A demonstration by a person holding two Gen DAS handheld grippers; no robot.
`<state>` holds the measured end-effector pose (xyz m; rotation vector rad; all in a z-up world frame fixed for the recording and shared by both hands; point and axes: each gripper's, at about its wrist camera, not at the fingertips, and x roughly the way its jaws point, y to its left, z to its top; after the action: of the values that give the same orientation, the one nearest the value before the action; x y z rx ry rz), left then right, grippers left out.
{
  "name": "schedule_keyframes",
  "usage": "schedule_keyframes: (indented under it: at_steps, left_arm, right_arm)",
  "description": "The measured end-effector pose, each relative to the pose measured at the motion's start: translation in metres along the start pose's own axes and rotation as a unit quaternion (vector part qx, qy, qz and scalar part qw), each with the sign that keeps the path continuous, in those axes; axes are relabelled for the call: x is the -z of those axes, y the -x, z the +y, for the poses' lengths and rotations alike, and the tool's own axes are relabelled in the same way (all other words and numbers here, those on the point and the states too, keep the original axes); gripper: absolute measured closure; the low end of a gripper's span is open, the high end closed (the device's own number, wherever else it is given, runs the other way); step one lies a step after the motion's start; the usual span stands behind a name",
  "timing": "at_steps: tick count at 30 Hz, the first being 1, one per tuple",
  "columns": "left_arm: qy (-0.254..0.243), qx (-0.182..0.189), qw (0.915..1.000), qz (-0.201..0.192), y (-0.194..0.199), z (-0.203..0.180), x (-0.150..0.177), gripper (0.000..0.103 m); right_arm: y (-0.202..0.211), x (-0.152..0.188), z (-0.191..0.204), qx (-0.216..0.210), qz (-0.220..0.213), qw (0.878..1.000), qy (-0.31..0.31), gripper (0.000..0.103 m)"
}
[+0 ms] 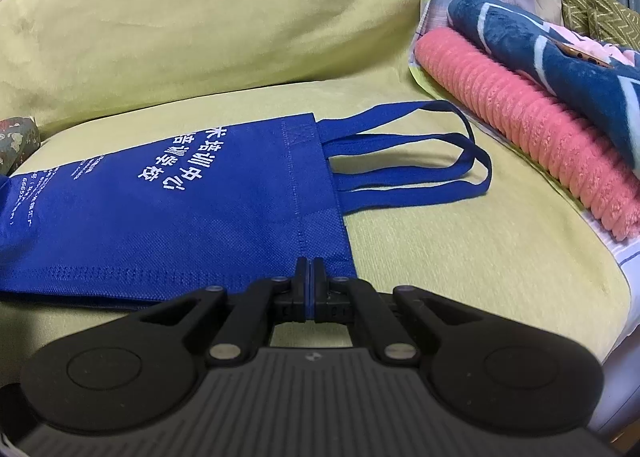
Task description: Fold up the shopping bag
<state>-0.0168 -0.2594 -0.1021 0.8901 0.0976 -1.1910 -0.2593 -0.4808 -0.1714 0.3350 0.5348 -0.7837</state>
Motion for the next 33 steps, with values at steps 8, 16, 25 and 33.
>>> schedule_keyframes:
  at_steps: [8, 16, 25, 33]
  left_arm:
    - [-0.062, 0.088, 0.9933, 0.041, -0.066, -0.048, -0.020, 0.100]
    - [-0.076, 0.091, 0.9922, 0.040, -0.064, -0.055, -0.022, 0.101]
    - [-0.057, 0.104, 0.9923, 0.035, -0.064, -0.044, -0.016, 0.101]
    - [-0.047, 0.114, 0.9918, 0.031, -0.063, -0.037, -0.015, 0.101]
  right_arm:
    - [0.004, -0.001, -0.003, -0.005, -0.003, 1.000, -0.022, 0.103]
    - [0.032, 0.024, -0.048, -0.083, 0.008, 0.940, -0.332, 0.061]
    - [-0.013, 0.037, -0.069, -0.164, 0.027, 0.832, -0.530, 0.063]
    - [-0.028, 0.027, -0.058, -0.138, 0.025, 0.866, -0.480, 0.099]
